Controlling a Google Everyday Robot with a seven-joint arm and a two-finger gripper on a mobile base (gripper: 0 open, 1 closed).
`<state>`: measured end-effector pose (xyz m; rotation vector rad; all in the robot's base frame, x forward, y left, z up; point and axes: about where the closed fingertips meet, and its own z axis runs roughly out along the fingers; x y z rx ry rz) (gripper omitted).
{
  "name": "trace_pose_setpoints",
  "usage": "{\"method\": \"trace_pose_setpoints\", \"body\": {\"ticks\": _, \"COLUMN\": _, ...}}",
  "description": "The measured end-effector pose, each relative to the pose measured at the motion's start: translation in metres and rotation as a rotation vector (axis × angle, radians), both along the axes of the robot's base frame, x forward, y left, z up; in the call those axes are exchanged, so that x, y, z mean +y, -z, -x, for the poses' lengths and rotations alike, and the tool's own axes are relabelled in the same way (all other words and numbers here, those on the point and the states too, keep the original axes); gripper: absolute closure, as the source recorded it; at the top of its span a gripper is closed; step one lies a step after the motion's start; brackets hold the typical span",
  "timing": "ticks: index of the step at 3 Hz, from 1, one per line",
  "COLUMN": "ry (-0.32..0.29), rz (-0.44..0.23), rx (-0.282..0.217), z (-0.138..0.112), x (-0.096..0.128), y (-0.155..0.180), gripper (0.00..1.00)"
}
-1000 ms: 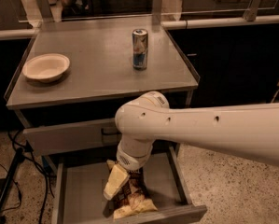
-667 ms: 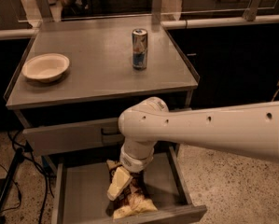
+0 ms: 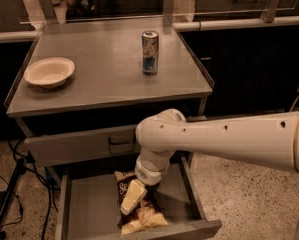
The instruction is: Pick brown chip bag from middle drawer and place on counter
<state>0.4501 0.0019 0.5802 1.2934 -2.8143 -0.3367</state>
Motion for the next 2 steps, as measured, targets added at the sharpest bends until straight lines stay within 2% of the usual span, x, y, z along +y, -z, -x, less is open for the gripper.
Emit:
{"method": "trace_pose_setpoints", "body": {"ticks": 1, "ry": 0.046, "rz": -0.027, "rx": 0.033, "z": 0.002, "x": 0.006, "y": 0.019, "gripper": 0.0}}
{"method": "trace_pose_setpoints", "body": {"ticks": 2, "ry": 0.133, "rz": -0.024, "rx": 0.094, "z": 0.004, "x": 0.013, "y": 0.055, "gripper": 0.0}}
